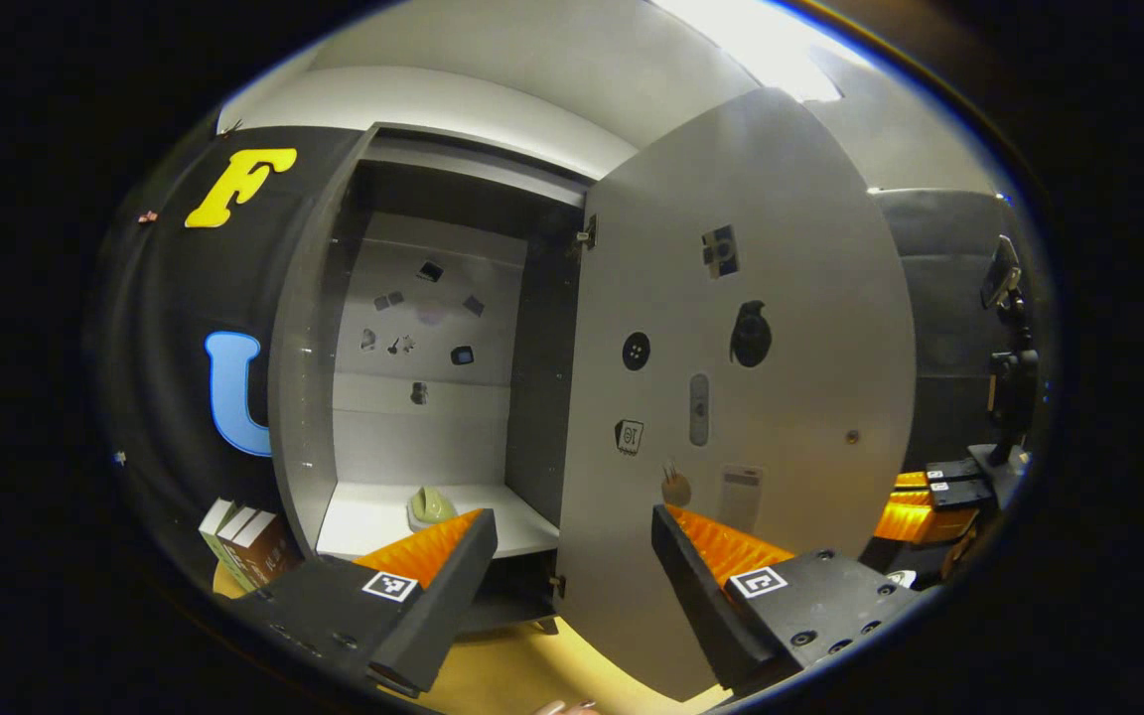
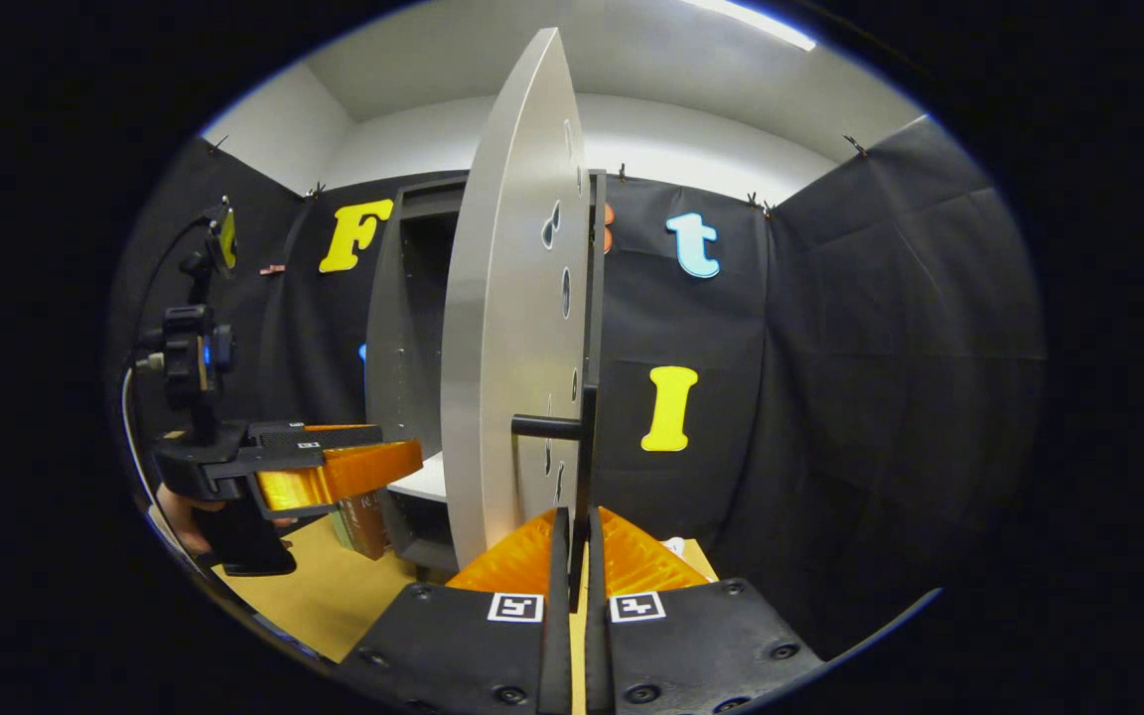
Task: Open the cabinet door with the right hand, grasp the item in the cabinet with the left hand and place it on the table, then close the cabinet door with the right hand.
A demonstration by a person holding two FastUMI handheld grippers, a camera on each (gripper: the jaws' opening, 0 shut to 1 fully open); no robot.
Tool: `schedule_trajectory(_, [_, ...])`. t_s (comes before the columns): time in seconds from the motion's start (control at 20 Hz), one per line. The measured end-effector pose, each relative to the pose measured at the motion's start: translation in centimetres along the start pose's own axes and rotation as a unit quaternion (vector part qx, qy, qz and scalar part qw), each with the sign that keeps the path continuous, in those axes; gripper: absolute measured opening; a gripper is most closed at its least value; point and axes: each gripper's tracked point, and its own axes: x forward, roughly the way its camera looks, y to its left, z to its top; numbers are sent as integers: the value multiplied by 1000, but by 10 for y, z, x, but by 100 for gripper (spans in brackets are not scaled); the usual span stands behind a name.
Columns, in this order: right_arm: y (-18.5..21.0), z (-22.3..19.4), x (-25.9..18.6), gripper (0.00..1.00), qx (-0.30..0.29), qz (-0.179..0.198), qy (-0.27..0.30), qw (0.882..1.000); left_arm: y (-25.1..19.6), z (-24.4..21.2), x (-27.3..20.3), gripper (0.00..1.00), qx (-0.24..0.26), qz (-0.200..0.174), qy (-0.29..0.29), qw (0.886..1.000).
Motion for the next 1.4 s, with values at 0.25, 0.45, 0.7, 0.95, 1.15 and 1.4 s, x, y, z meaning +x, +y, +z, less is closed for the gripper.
schedule_trajectory(0.25, [-20, -1, -10, 10, 16, 21, -8, 1000, 6, 3, 28, 99, 21, 24, 0, 999])
schedule_trajectory(0.45, [-24, 1, -15, 10, 18, 43, -10, 999, 19, 1, 46, 98, 35, 46, 6, 998])
schedule_trajectory(0.7, [-35, 12, -45, 10, 34, 53, -22, 998, 62, -9, 82, 98, 45, 82, 17, 995])
schedule_trajectory(0.95, [-83, 1, -44, 10, 4, -14, -13, 1000, 114, -16, 132, 97, 91, 130, 41, 987])
schedule_trajectory(1.15, [-119, 0, -32, 10, -22, -69, -23, 997, 134, -31, 174, 97, 116, 125, 70, 983])
schedule_trajectory(1.4, [-159, -17, -10, 45, -45, -112, -7, 993, 162, -63, 215, 97, 72, 128, 113, 983])
